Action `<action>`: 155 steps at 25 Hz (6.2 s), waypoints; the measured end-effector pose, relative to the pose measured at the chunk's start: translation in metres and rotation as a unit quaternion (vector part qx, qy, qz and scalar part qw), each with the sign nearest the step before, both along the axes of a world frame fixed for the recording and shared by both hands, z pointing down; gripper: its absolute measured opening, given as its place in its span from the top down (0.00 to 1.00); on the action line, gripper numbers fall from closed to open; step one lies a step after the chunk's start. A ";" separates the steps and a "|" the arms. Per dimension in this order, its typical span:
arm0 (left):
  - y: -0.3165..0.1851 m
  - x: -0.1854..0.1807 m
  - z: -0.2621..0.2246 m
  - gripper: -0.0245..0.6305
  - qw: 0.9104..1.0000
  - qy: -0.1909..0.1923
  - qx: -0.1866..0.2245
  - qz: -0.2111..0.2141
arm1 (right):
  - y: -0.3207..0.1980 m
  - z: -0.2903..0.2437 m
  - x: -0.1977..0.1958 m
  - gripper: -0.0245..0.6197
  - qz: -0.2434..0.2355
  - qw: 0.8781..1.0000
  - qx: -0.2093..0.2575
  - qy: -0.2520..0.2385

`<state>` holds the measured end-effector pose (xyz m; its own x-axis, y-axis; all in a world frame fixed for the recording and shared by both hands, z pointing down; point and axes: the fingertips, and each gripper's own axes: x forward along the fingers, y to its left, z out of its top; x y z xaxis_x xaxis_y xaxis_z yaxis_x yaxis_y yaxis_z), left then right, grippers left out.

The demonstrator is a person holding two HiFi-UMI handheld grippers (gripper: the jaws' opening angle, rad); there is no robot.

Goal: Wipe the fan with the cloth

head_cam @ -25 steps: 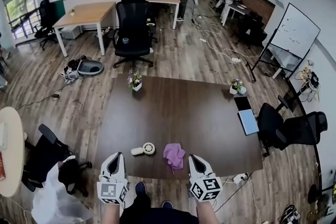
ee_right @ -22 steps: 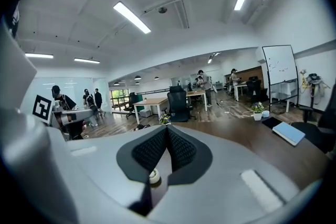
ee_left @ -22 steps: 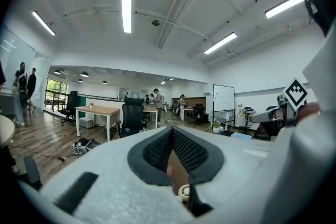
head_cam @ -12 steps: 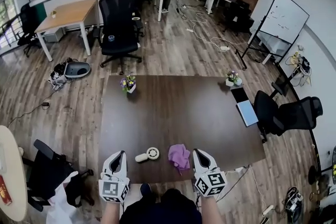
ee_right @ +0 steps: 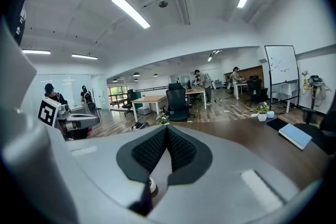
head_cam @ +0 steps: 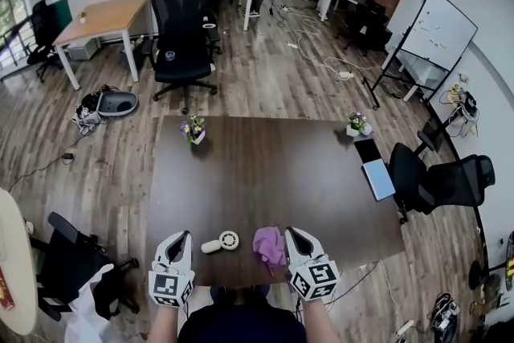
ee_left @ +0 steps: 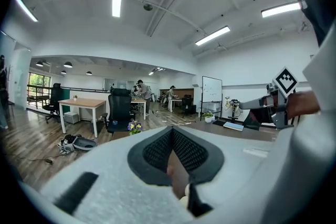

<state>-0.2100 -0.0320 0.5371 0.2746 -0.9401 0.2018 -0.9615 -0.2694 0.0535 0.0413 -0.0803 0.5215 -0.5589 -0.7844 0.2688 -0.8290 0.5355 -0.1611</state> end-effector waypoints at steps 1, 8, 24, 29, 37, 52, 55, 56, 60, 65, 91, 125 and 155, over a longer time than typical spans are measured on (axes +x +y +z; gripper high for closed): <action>-0.001 0.003 0.003 0.97 1.000 -0.006 -0.002 0.003 | -0.002 0.001 0.000 0.95 -0.004 1.000 0.000 -0.001; 0.003 0.030 0.066 0.97 0.988 -0.114 -0.072 0.074 | -0.006 0.014 0.004 0.95 -0.026 1.000 -0.014 0.005; 0.018 0.049 0.250 0.69 0.876 -0.275 -0.298 0.260 | -0.008 0.038 0.016 0.95 -0.052 0.998 -0.045 -0.005; 0.015 0.052 0.280 0.58 0.846 -0.278 -0.342 0.301 | -0.014 0.040 0.021 0.95 -0.049 0.997 -0.051 -0.010; 0.010 0.050 0.309 0.56 0.827 -0.282 -0.369 0.316 | -0.020 0.041 0.024 0.95 -0.044 0.997 -0.057 -0.014; 0.009 0.048 0.329 0.66 0.830 -0.256 -0.382 0.316 | -0.022 0.058 0.026 0.95 -0.036 0.996 -0.079 -0.004; 0.012 0.052 0.327 0.66 0.828 -0.265 -0.376 0.320 | -0.021 0.061 0.025 0.95 -0.040 0.996 -0.083 -0.002; 0.014 0.053 0.327 0.66 0.827 -0.267 -0.377 0.322 | -0.021 0.063 0.025 0.95 -0.041 0.996 -0.085 -0.002; 0.020 0.061 0.330 0.66 0.826 -0.270 -0.373 0.325 | -0.022 0.068 0.023 0.95 -0.047 0.995 -0.092 -0.007; 0.037 0.083 0.330 0.66 0.818 -0.280 -0.366 0.345 | -0.020 0.074 0.022 0.95 -0.055 0.993 -0.101 -0.011; 0.052 0.089 0.325 0.64 0.834 -0.260 -0.359 0.328 | 0.002 0.267 0.011 0.71 -0.139 0.934 -0.231 0.233; 0.054 0.086 0.330 0.67 0.841 -0.235 -0.381 0.305 | -0.001 0.305 0.016 0.84 -0.112 0.918 -0.289 0.249; 0.052 0.085 0.329 0.68 0.837 -0.242 -0.384 0.304 | 0.070 0.252 -0.166 0.85 -0.392 0.866 -0.211 0.230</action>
